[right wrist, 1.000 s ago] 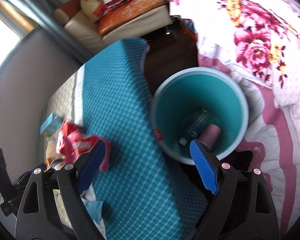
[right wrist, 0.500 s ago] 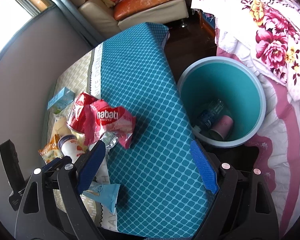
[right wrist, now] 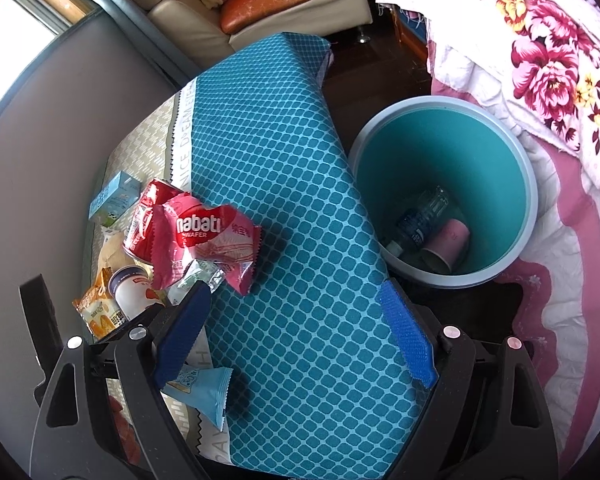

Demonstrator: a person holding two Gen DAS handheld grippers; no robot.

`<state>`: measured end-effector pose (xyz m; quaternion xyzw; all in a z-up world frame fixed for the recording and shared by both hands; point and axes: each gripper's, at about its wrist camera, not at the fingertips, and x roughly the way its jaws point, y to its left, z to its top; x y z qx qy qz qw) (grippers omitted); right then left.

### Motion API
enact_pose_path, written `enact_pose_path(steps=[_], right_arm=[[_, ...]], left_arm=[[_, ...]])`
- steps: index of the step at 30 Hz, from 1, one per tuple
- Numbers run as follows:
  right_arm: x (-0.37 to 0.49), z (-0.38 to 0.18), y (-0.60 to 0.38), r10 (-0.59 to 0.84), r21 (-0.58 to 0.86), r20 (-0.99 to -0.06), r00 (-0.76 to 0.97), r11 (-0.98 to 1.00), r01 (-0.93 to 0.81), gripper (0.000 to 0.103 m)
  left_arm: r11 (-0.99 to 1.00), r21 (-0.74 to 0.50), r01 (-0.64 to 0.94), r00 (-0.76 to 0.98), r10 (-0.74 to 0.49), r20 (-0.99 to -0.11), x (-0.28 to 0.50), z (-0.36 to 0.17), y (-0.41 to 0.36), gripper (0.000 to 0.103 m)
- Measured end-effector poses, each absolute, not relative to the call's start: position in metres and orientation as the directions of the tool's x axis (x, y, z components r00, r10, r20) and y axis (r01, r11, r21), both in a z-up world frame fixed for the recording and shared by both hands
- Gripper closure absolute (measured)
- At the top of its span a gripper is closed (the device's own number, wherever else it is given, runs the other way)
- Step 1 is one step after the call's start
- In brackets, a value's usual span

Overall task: Collect trash
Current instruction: 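Grasp the white ALDI cup with left while right grasps the red Coca-Cola can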

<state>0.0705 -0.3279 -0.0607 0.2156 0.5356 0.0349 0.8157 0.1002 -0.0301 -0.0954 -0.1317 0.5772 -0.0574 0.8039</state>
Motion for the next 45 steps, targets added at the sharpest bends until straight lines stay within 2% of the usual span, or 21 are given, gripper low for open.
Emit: enact_pose_path(steps=[4, 8, 10, 19, 27, 31, 40, 41, 43, 45], right_arm=[[0.073, -0.064, -0.329, 0.291, 0.392, -0.861, 0.417, 0.902, 0.18, 0.021], [0.075, -0.064, -0.327, 0.295, 0.394, -0.863, 0.409, 0.901, 0.181, 0.021], [0.078, -0.062, -0.326, 0.293, 0.39, -0.864, 0.409, 0.903, 0.178, 0.021], [0.103, -0.028, -0.299, 0.293, 0.374, -0.848, 0.442, 0.922, 0.105, 0.021], [0.156, -0.005, -0.221, 0.373, 0.381, -0.842, 0.39, 0.923, -0.058, 0.021], [0.188, -0.024, -0.177, 0.363, 0.35, -0.877, 0.315, 0.931, -0.099, 0.022], [0.232, -0.092, -0.144, 0.286, 0.283, -0.944, 0.164, 0.958, -0.041, 0.022], [0.233, -0.096, -0.142, 0.284, 0.282, -0.946, 0.159, 0.959, -0.04, 0.023], [0.232, -0.104, -0.136, 0.293, 0.289, -0.944, 0.154, 0.956, -0.049, 0.036], [0.23, -0.103, -0.133, 0.301, 0.294, -0.937, 0.175, 0.953, -0.065, 0.037]], left_arm=[[0.964, -0.263, -0.047, 0.331, -0.233, -0.914, 0.102, -0.098, -0.034, 0.035], [0.967, -0.254, 0.03, 0.335, -0.249, -0.909, 0.101, -0.093, -0.041, 0.045], [0.966, -0.25, 0.067, 0.359, -0.257, -0.897, 0.097, -0.084, -0.04, 0.047], [0.947, -0.291, 0.135, 0.467, -0.32, -0.825, 0.092, -0.028, -0.004, 0.048], [0.949, -0.298, 0.1, 0.543, -0.303, -0.783, 0.113, -0.007, 0.054, 0.048], [0.946, -0.316, 0.072, 0.548, -0.302, -0.78, 0.124, -0.012, 0.081, 0.048], [0.933, -0.356, 0.051, 0.534, -0.326, -0.78, 0.137, -0.03, 0.108, 0.048], [0.932, -0.359, 0.049, 0.53, -0.329, -0.781, 0.138, -0.032, 0.11, 0.048], [0.932, -0.359, 0.05, 0.527, -0.33, -0.783, 0.138, -0.034, 0.11, 0.048], [0.931, -0.361, 0.05, 0.525, -0.332, -0.784, 0.139, -0.035, 0.11, 0.048]])
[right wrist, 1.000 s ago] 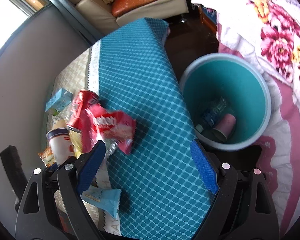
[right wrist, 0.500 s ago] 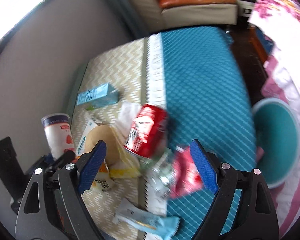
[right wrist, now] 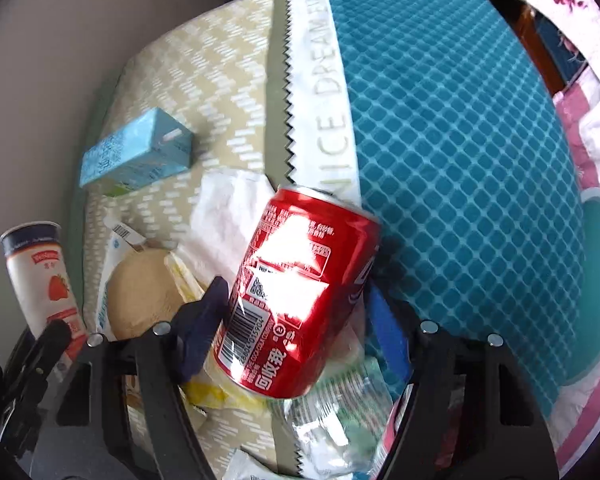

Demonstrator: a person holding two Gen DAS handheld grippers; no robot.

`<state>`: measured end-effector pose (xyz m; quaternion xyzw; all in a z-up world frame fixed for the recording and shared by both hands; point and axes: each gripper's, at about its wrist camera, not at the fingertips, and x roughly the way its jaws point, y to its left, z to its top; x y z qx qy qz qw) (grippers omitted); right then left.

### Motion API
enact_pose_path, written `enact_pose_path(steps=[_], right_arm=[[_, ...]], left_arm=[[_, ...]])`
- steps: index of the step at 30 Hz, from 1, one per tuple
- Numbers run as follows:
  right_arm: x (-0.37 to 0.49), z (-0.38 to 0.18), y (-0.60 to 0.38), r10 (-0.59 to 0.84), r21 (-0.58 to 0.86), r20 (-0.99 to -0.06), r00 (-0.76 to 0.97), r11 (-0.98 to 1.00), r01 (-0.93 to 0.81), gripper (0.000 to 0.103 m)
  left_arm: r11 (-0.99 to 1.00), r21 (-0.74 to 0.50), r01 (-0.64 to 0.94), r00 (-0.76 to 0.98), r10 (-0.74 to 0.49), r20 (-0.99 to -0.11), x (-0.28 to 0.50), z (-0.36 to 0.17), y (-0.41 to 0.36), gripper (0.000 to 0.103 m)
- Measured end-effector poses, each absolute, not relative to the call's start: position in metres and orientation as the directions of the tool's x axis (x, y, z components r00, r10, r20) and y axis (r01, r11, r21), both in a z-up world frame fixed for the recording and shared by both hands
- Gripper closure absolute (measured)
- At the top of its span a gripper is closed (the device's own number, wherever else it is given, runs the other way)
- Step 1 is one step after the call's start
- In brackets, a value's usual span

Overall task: Collect trash
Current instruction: 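Grasp the white ALDI cup with left while right grasps the red Coca-Cola can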

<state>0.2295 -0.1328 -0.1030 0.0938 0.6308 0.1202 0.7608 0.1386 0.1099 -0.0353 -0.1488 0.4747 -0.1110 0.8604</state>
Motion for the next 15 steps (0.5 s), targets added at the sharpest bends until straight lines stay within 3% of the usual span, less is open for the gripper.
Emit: enact_pose_path(steps=[15], right_arm=[[0.199, 0.002, -0.174, 0.431, 0.426, -0.8, 0.417, 0.898, -0.111, 0.037]], left_arm=[[0.934, -0.335, 0.124, 0.541, -0.347, -0.766, 0.129, -0.002, 0.076, 0.048]])
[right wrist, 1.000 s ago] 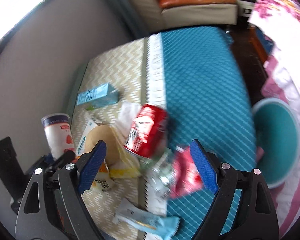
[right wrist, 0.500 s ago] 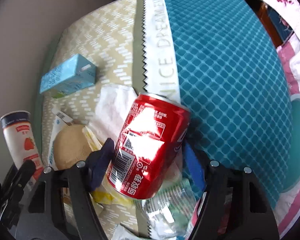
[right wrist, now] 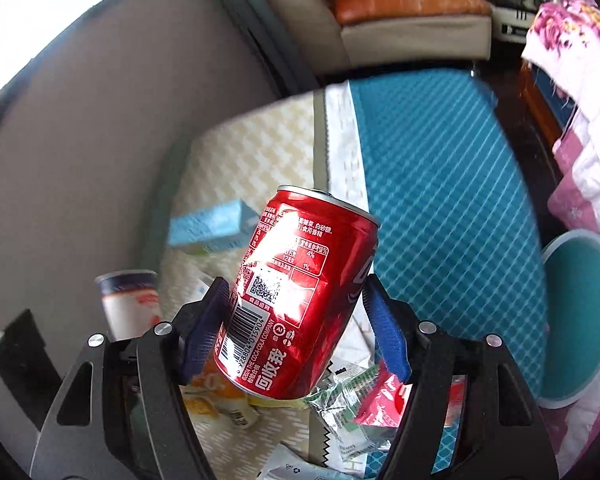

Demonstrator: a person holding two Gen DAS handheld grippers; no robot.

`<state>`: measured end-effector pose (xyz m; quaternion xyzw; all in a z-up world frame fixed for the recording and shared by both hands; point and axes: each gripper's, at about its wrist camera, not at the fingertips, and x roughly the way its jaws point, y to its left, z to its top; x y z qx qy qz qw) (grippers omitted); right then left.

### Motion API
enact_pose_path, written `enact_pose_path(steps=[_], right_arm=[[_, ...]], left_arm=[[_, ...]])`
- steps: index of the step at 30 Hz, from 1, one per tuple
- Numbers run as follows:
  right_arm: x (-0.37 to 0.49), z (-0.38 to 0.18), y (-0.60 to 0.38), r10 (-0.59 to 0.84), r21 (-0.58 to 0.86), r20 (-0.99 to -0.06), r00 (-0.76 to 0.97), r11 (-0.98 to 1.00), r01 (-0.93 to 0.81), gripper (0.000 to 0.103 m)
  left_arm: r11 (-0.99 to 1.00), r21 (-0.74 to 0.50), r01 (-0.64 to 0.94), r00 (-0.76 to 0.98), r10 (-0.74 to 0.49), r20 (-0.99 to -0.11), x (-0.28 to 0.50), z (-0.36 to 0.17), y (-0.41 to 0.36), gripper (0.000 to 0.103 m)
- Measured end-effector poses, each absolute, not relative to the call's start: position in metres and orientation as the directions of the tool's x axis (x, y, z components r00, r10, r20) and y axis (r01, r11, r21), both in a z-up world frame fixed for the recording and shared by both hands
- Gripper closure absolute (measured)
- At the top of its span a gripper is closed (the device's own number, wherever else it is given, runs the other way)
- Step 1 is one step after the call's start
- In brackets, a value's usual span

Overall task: Collect trash
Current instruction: 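Grasp the white ALDI cup with left while right grasps the red Coca-Cola can, then drop the ALDI cup into the teal bin with left while right drops the can in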

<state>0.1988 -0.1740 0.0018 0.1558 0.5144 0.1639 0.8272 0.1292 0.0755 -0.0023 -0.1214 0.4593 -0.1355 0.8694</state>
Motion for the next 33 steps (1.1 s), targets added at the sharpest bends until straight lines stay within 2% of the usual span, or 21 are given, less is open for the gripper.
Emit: enact_pose_path(steps=[10, 21, 28, 33], right_arm=[[0.162, 0.052, -0.274, 0.378, 0.447, -0.72, 0.582, 0.894, -0.028, 0.037], [0.1, 0.018, -0.433, 0.172, 0.439, -0.729, 0.663, 0.86, 0.26, 0.037], [0.08, -0.014, -0.492, 0.118, 0.438, -0.744, 0.658, 0.83, 0.346, 0.037], [0.08, -0.031, -0.508, 0.124, 0.448, -0.756, 0.643, 0.815, 0.369, 0.037]], left_arm=[[0.912, -0.294, 0.285, 0.506, -0.404, -0.762, 0.127, 0.024, -0.009, 0.048], [0.827, -0.253, 0.501, 0.347, -0.46, -0.817, 0.138, 0.006, -0.168, 0.048], [0.788, -0.198, 0.583, 0.265, -0.415, -0.87, 0.144, -0.031, -0.257, 0.048], [0.776, -0.18, 0.604, 0.211, -0.374, -0.903, 0.151, -0.061, -0.293, 0.048]])
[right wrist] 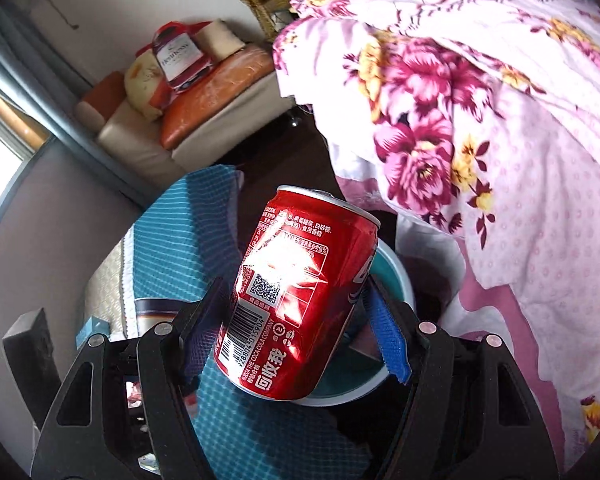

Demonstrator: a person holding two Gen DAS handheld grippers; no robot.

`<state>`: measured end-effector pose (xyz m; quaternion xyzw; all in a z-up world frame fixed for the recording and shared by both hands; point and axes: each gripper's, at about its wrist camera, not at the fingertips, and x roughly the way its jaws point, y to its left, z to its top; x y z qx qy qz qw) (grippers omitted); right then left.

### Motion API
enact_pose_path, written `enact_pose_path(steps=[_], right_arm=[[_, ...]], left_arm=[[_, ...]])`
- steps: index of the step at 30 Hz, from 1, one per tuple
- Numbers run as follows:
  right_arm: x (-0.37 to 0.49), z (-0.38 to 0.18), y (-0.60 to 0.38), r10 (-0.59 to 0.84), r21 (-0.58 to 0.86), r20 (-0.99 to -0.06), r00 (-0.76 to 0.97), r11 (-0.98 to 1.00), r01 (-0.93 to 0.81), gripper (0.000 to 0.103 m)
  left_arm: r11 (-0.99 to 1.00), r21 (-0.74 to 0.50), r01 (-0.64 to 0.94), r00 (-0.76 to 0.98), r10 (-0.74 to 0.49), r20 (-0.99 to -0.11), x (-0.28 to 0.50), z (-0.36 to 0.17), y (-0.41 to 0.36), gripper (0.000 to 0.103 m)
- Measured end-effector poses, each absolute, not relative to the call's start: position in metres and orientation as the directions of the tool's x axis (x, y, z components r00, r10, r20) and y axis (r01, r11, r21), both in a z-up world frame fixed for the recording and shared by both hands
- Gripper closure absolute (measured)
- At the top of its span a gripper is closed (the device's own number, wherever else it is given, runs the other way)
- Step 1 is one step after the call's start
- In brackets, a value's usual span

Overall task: Collect trash
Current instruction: 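Drop the ALDI cup into the teal bin with left while right drops the can in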

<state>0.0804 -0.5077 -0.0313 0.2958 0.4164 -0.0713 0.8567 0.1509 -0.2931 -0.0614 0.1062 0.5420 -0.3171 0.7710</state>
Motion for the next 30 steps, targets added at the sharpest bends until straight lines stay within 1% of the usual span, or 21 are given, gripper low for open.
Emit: enact_pose_path(steps=[5, 13, 15, 17, 19, 25, 27, 28, 30], right_arm=[[0.083, -0.046, -0.52, 0.122, 0.445, -0.769, 0.628, 0.807, 0.389, 0.037], [0.087, -0.065, -0.529, 0.134, 0.457, -0.78, 0.611, 0.789, 0.41, 0.037], [0.087, -0.067, -0.529, 0.134, 0.455, -0.783, 0.608, 0.79, 0.411, 0.037], [0.087, -0.068, -0.529, 0.136, 0.453, -0.786, 0.604, 0.79, 0.412, 0.037], [0.088, -0.07, -0.529, 0.137, 0.453, -0.787, 0.601, 0.79, 0.413, 0.037], [0.092, -0.076, -0.523, 0.151, 0.45, -0.798, 0.584, 0.794, 0.409, 0.037], [0.095, -0.079, -0.517, 0.16, 0.446, -0.804, 0.572, 0.799, 0.403, 0.037], [0.096, -0.08, -0.513, 0.166, 0.445, -0.808, 0.566, 0.802, 0.399, 0.037], [0.099, -0.081, -0.509, 0.172, 0.441, -0.812, 0.558, 0.808, 0.391, 0.037]], left_arm=[[0.774, -0.169, 0.61, 0.177, -0.341, -0.923, 0.158, -0.085, -0.311, 0.048], [0.762, -0.152, 0.63, 0.178, -0.332, -0.926, 0.16, -0.088, -0.327, 0.048], [0.763, -0.151, 0.629, 0.183, -0.334, -0.924, 0.16, -0.087, -0.328, 0.044], [0.769, -0.139, 0.624, 0.202, -0.331, -0.922, 0.16, -0.085, -0.325, 0.032], [0.779, -0.126, 0.615, 0.225, -0.326, -0.918, 0.159, -0.082, -0.32, 0.026], [0.809, -0.132, 0.573, 0.253, -0.328, -0.91, 0.158, -0.07, -0.292, 0.026], [0.819, -0.151, 0.553, 0.257, -0.34, -0.904, 0.158, -0.065, -0.281, 0.019], [0.828, -0.159, 0.538, 0.269, -0.348, -0.898, 0.158, -0.061, -0.274, 0.013], [0.837, -0.173, 0.52, 0.283, -0.359, -0.889, 0.158, -0.055, -0.263, 0.013]])
